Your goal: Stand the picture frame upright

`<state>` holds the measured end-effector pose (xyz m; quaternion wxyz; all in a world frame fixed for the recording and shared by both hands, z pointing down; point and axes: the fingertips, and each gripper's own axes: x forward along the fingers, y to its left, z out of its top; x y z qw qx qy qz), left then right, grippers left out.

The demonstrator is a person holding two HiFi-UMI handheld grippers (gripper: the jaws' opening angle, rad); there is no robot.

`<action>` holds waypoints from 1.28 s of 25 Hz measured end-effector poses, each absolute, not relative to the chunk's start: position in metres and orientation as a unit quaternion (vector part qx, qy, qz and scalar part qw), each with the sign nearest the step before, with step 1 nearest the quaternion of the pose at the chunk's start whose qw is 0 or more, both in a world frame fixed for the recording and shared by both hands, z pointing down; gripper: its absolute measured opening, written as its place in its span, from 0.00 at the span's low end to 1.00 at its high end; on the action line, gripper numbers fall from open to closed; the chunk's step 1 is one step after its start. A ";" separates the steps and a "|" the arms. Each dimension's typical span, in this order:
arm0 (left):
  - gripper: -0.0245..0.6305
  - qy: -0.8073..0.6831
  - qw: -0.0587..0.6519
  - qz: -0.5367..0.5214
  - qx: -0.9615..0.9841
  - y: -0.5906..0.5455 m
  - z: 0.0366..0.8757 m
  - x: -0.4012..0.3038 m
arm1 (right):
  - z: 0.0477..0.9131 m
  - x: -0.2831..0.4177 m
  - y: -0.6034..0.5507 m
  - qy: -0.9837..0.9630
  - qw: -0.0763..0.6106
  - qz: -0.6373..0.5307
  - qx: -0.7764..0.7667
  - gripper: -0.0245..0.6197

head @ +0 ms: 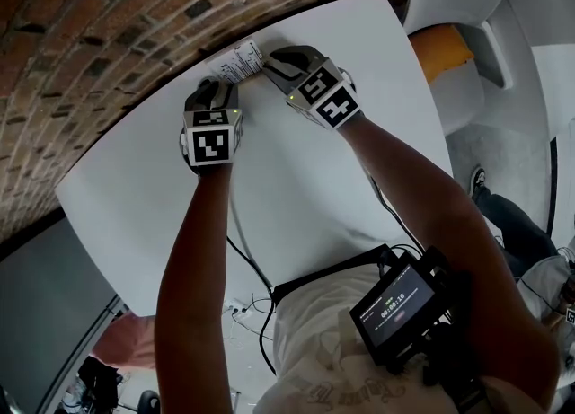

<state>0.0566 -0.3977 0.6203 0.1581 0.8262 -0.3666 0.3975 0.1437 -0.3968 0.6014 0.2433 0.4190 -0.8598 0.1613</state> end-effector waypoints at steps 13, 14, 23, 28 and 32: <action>0.18 -0.385 0.171 0.340 0.841 -0.328 0.575 0.044 | 0.559 0.147 -0.340 -0.870 0.207 0.161 0.417 0.08; 0.17 -0.386 0.173 0.334 0.842 -0.320 0.570 0.043 | 0.555 0.147 -0.333 -0.871 0.204 0.161 0.417 0.07; 0.04 -0.409 0.171 0.270 0.855 -0.256 0.523 0.040 | 0.526 0.146 -0.272 -0.886 0.182 0.163 0.395 0.05; 0.04 -0.416 0.177 0.226 0.863 -0.228 0.498 0.036 | 0.508 0.145 -0.244 -0.889 0.170 0.163 0.391 0.05; 0.04 -0.423 0.184 0.202 0.864 -0.208 0.485 0.026 | 0.495 0.141 -0.229 -0.895 0.161 0.160 0.384 0.05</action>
